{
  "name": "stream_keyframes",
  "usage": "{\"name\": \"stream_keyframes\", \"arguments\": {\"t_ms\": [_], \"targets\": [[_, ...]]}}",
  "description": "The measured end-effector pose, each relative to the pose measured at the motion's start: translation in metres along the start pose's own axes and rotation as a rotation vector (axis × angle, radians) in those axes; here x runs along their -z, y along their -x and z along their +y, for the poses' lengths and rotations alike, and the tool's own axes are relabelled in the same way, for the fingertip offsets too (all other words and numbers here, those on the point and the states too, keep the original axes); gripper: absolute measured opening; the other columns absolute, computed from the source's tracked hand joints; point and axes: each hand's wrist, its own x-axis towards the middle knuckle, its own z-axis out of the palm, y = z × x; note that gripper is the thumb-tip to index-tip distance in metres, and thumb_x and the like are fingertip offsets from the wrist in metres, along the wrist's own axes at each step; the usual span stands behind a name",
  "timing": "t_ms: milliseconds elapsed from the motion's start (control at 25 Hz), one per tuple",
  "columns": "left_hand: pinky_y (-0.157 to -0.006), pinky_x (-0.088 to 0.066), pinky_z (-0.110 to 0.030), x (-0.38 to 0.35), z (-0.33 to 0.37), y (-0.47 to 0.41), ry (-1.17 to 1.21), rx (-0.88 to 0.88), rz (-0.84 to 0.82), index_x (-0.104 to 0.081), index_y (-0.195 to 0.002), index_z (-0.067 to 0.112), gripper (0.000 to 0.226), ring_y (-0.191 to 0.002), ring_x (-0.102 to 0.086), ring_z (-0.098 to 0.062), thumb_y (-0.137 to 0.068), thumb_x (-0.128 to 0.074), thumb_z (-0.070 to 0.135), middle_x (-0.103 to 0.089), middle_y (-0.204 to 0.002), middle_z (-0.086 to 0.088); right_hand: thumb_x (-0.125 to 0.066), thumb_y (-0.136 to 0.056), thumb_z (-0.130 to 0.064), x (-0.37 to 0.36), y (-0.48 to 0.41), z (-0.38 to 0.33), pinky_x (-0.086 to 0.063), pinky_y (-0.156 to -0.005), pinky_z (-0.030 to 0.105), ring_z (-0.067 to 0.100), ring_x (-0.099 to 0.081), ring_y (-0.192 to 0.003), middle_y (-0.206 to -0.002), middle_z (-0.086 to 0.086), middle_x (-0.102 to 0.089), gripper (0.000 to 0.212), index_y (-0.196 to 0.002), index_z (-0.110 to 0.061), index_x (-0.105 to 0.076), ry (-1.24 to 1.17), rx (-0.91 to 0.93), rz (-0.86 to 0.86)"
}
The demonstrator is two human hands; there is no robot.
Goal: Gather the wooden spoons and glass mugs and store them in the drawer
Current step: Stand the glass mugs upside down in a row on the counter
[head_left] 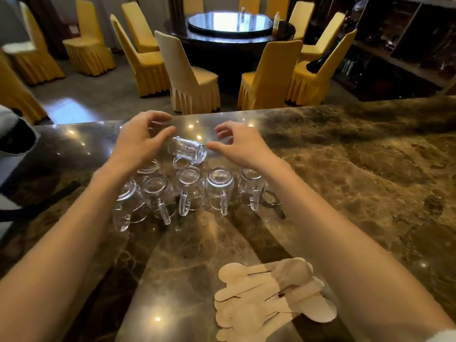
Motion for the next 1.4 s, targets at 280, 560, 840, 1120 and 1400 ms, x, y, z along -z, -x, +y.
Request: {"name": "stream_keyframes", "arguments": {"t_ms": [280, 560, 840, 1120, 1400], "targets": [[-0.093, -0.041, -0.03, 0.023, -0.07, -0.005, -0.079, 0.228, -0.09, -0.055, -0.125, 0.009, 0.046, -0.111, -0.056, -0.023, -0.085, -0.066, 0.027, -0.06, -0.125, -0.011, -0.065, -0.082, -0.046, -0.043, -0.051, 0.0, -0.049, -0.09, 0.034, 0.019, -0.056, -0.109, -0.122, 0.005, -0.059, 0.058, -0.128, -0.015, -0.049, 0.023, -0.072, -0.113], [-0.088, -0.038, -0.029, 0.018, -0.115, -0.003, -0.14, 0.376, -0.219, -0.05, -0.129, 0.014, 0.063, -0.116, -0.053, -0.022, -0.077, -0.071, 0.042, -0.056, -0.131, -0.008, -0.069, -0.081, -0.039, -0.07, -0.075, 0.0, -0.047, -0.094, 0.035, 0.026, -0.053, -0.116, -0.129, 0.013, -0.055, 0.064, -0.131, -0.008, -0.046, 0.083, -0.11, -0.23], [-0.086, -0.039, -0.028, 0.014, -0.124, 0.003, -0.129, 0.359, -0.199, -0.047, -0.132, 0.022, 0.078, -0.11, -0.055, -0.021, -0.065, -0.081, 0.043, -0.055, -0.132, -0.008, -0.072, -0.077, -0.042, -0.079, -0.078, 0.002, -0.043, -0.073, 0.03, 0.024, -0.055, -0.1, -0.119, 0.013, -0.056, 0.07, -0.126, -0.001, -0.043, 0.197, -0.18, -0.305], [-0.084, -0.042, -0.027, 0.018, -0.108, 0.0, -0.072, 0.309, -0.104, -0.05, -0.125, 0.019, 0.072, -0.104, -0.049, -0.01, -0.065, -0.079, 0.044, -0.057, -0.128, -0.006, -0.067, -0.081, -0.042, -0.073, -0.073, -0.002, -0.035, -0.052, 0.022, 0.017, -0.052, -0.082, -0.099, 0.008, -0.056, 0.063, -0.123, -0.001, -0.044, 0.17, -0.131, -0.266], [-0.09, -0.046, -0.03, 0.03, -0.052, -0.011, -0.087, 0.106, -0.063, -0.055, -0.129, 0.021, 0.075, -0.107, -0.056, -0.018, -0.062, -0.077, 0.047, -0.055, -0.13, -0.006, -0.068, -0.081, -0.037, -0.032, -0.054, -0.012, -0.042, -0.087, 0.031, 0.023, -0.053, -0.114, -0.128, 0.011, -0.056, 0.061, -0.131, -0.01, -0.046, 0.172, -0.029, -0.128]]}}
